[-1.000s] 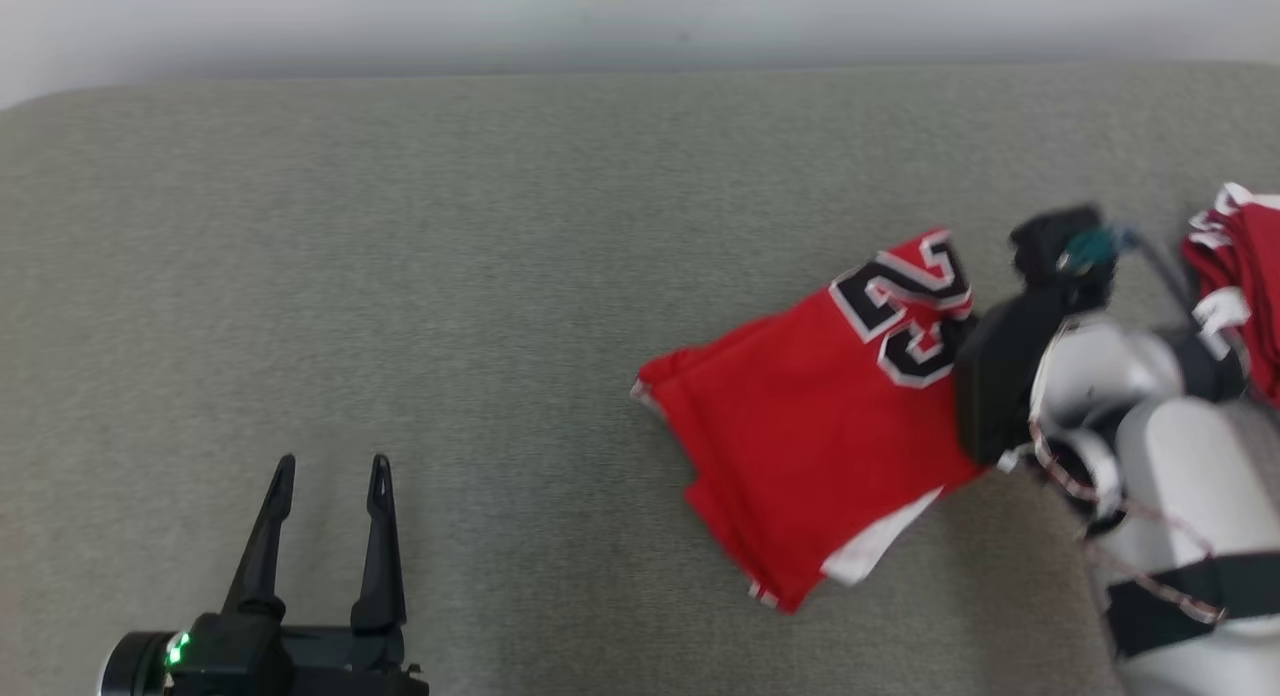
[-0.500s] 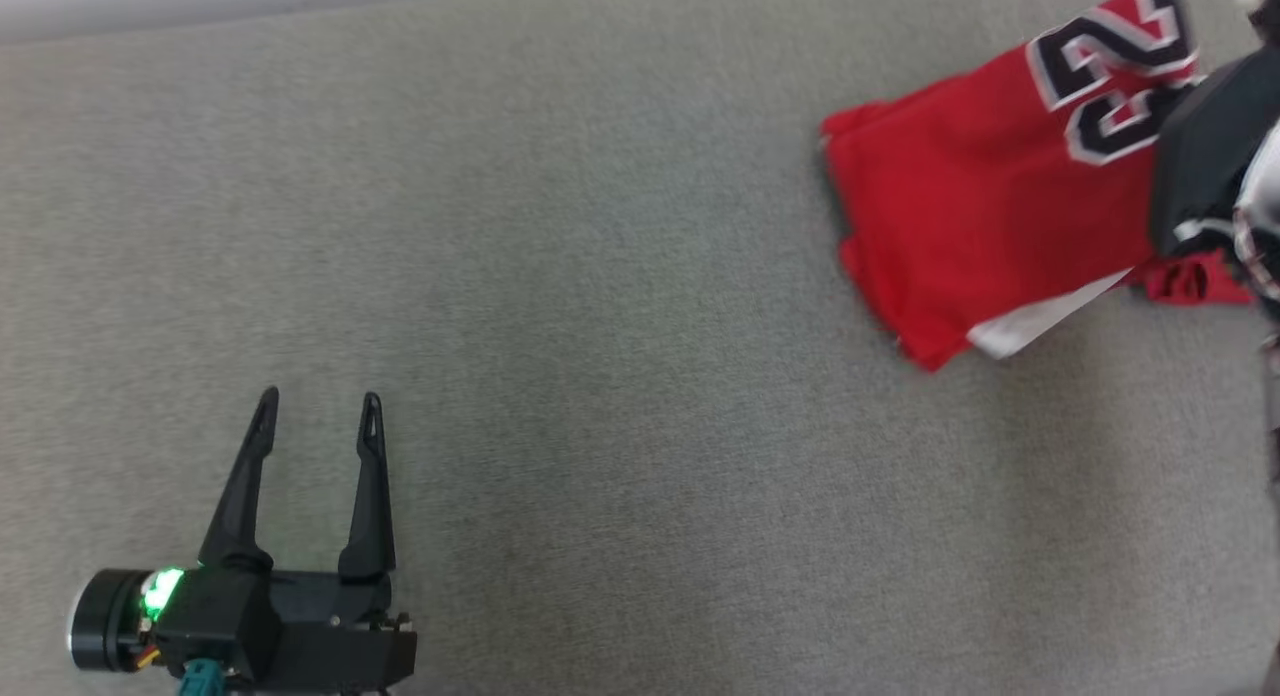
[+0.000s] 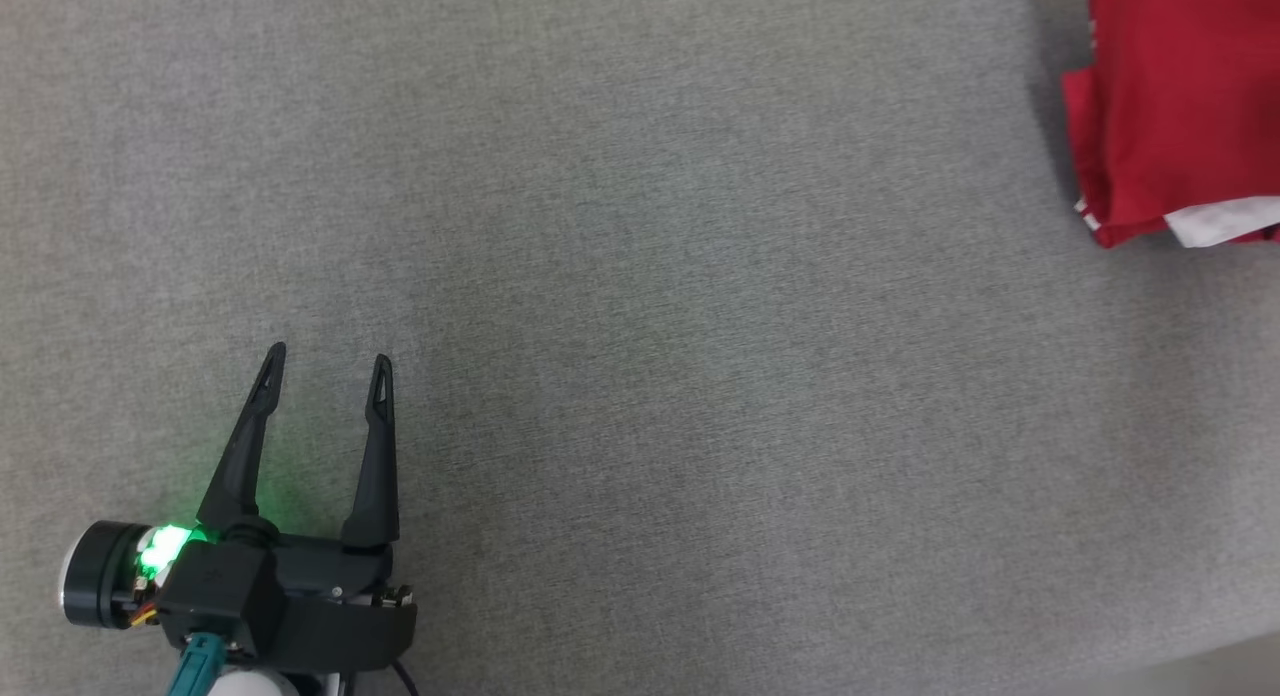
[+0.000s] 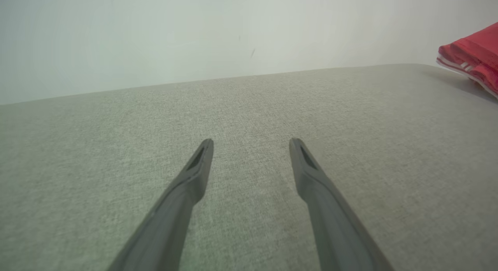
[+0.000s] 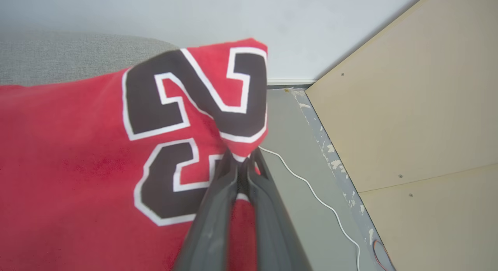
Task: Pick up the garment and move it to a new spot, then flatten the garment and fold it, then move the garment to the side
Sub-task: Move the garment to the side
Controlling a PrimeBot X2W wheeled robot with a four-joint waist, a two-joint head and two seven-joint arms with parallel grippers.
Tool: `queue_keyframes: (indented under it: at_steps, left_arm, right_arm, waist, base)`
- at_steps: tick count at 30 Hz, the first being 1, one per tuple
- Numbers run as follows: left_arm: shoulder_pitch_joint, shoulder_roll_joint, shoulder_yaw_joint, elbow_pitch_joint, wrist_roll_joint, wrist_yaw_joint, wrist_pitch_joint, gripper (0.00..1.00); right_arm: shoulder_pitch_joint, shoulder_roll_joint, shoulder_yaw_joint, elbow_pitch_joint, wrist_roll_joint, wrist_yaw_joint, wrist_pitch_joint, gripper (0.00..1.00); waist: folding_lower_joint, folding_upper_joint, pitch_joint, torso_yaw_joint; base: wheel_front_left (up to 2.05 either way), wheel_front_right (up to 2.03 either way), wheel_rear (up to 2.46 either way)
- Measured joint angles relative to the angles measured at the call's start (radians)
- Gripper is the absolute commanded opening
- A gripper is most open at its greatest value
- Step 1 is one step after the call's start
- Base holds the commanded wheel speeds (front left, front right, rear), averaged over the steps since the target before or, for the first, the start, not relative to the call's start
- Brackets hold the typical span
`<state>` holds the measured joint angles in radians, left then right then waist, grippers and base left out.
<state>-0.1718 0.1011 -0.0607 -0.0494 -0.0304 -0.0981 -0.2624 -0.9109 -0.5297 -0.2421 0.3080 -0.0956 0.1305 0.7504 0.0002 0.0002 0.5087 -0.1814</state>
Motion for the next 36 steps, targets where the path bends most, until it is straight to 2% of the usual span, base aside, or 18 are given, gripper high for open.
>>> queue_keyframes:
  at_steps: [7,8,9,10,19,25,30,36]
  left_arm:
    - [0.000,0.012,-0.010,-0.008,0.004,-0.005,0.000,1.00]
    - [0.000,0.016,-0.011,-0.011,0.005,-0.005,0.000,1.00]
    - [0.000,0.018,-0.012,-0.013,0.005,-0.005,0.000,1.00]
    - [0.000,0.019,-0.014,-0.015,0.005,-0.005,0.000,1.00]
    - [0.003,0.013,-0.009,-0.026,-0.016,-0.003,0.000,1.00]
    - [0.018,-0.004,-0.003,-0.024,-0.058,-0.007,0.000,1.00]
    - [0.040,-0.016,0.023,-0.034,-0.077,-0.002,0.000,1.00]
    - [0.081,-0.025,0.021,0.017,-0.073,0.001,0.000,1.00]
  right_arm:
    - [0.015,-0.027,-0.117,0.084,-0.127,0.000,-0.148,0.00]
    - [0.017,-0.032,-0.136,0.103,-0.158,0.000,-0.209,0.38]
    - [0.017,-0.033,-0.137,0.111,-0.172,0.000,-0.233,0.94]
    - [0.018,-0.031,-0.140,0.117,-0.181,0.000,-0.261,1.00]
    - [0.019,0.008,-0.112,0.119,-0.220,0.000,-0.463,1.00]
    - [0.100,0.086,-0.123,0.052,-0.138,0.000,-0.528,1.00]
    - [0.250,0.184,-0.118,-0.069,-0.037,0.000,-0.599,1.00]
    - [0.438,0.284,-0.081,-0.199,0.021,0.000,-0.658,1.00]
  waist:
    - [-0.0002,-0.0002,0.026,0.037]
    - [-0.0002,-0.0002,0.030,0.049]
    - [-0.0002,-0.0002,0.033,0.054]
    - [-0.0002,-0.0002,0.035,0.058]
    - [-0.0002,-0.0002,0.015,0.072]
    - [-0.0002,-0.0002,-0.025,0.086]
    - [-0.0002,-0.0002,-0.071,0.099]
    - [-0.0003,-0.0003,-0.147,0.111]
  base:
    - [0.00,0.00,0.00]
    - [0.00,0.00,0.00]
    - [0.00,0.00,0.00]
    - [0.00,0.00,0.00]
    - [0.00,0.00,0.00]
    - [0.00,0.00,0.00]
    - [0.00,0.00,0.00]
    - [0.00,0.00,0.00]
